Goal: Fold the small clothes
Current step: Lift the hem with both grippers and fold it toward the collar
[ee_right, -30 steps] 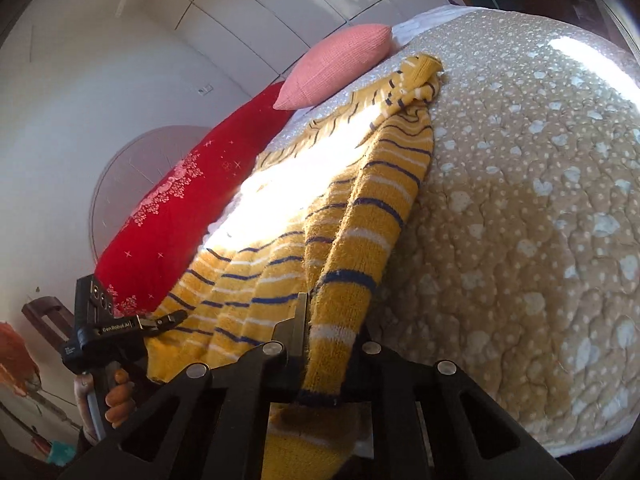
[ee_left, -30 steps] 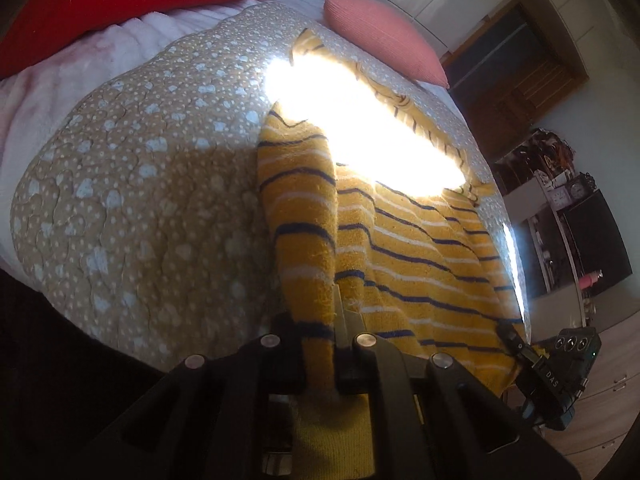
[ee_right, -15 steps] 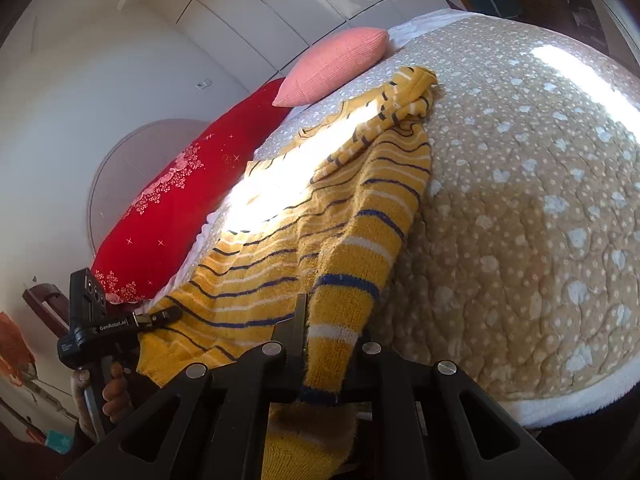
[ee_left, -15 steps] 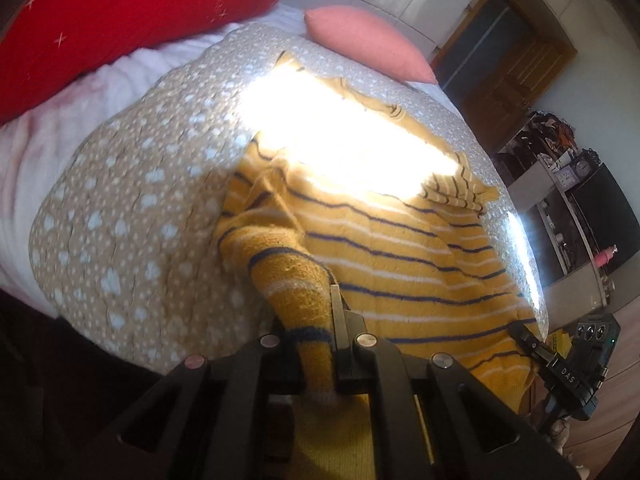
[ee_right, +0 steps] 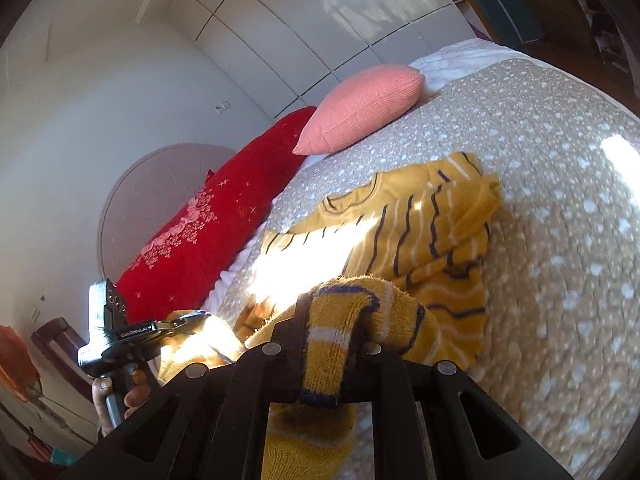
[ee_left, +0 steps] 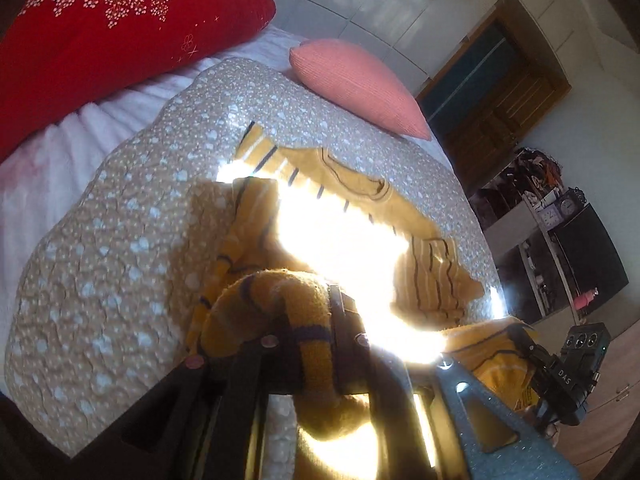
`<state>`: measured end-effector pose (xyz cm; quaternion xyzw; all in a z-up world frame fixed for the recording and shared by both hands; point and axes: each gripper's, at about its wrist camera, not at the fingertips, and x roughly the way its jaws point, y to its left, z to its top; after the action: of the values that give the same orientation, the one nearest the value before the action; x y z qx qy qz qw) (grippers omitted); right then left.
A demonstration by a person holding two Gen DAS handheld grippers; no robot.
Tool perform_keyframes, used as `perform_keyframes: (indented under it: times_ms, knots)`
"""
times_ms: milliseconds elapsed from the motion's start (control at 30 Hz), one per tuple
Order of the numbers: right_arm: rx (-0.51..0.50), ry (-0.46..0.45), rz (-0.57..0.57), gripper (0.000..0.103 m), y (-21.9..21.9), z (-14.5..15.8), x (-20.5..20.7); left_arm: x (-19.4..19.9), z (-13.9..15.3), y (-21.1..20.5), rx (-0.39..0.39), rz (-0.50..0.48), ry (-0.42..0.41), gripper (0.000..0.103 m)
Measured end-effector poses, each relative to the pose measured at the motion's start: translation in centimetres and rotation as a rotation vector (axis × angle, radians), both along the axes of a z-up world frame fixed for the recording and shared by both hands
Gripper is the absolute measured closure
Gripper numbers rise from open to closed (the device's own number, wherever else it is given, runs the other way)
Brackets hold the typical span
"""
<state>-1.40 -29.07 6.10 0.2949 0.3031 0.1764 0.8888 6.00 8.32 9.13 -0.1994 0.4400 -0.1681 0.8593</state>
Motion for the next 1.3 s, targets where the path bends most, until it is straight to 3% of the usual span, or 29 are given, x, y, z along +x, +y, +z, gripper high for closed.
perform_keyframes:
  times_ms: [233,567,633,700,800,867,967,1033,1167,1233,1300]
  knots:
    - [0.089,0.086,-0.039,0.093,-1.4,-1.8,8.0,6.8,-0.9,-1.2,0.055,-0.008,0.033,0.096]
    - [0.065,0.184,-0.042,0.09,-2.0,-4.6,14.1,13.4,-4.0,-3.2,0.121,0.001,0.113,0.094]
    - [0.072,0.23,-0.063,0.086,-2.6,-6.4,15.6,14.7,-5.9,-2.3,0.052,0.043,0.188,0.091]
    - [0.174,0.246,-0.09,0.086,-3.8,-8.1,16.2,15.5,-7.3,-1.0,-0.087,0.054,0.246,0.083]
    - [0.297,0.23,-0.111,0.08,-4.9,-8.9,16.2,15.8,-7.2,0.3,-0.208,0.053,0.24,0.068]
    - [0.318,0.216,-0.12,0.073,-4.9,-8.7,16.5,15.8,-6.5,0.9,-0.269,0.049,0.216,0.051]
    - [0.393,0.19,-0.129,0.051,-5.3,-8.4,16.8,16.1,-5.7,2.2,-0.4,0.07,0.207,0.037]
    - [0.476,0.184,-0.149,0.034,-5.8,-8.6,17.1,16.7,-5.8,3.3,-0.487,0.119,0.228,0.033]
    - [0.645,0.198,-0.199,0.028,-7.0,-9.6,18.0,18.1,-7.1,5.1,-0.596,0.235,0.296,0.033]
    - [0.806,0.198,-0.23,0.02,-8.2,-10.8,18.3,18.7,-7.7,5.3,-0.617,0.272,0.307,0.033]
    - [0.924,0.21,-0.285,0.018,-9.1,-11.7,18.5,18.8,-7.6,5.3,-0.608,0.278,0.303,0.032]
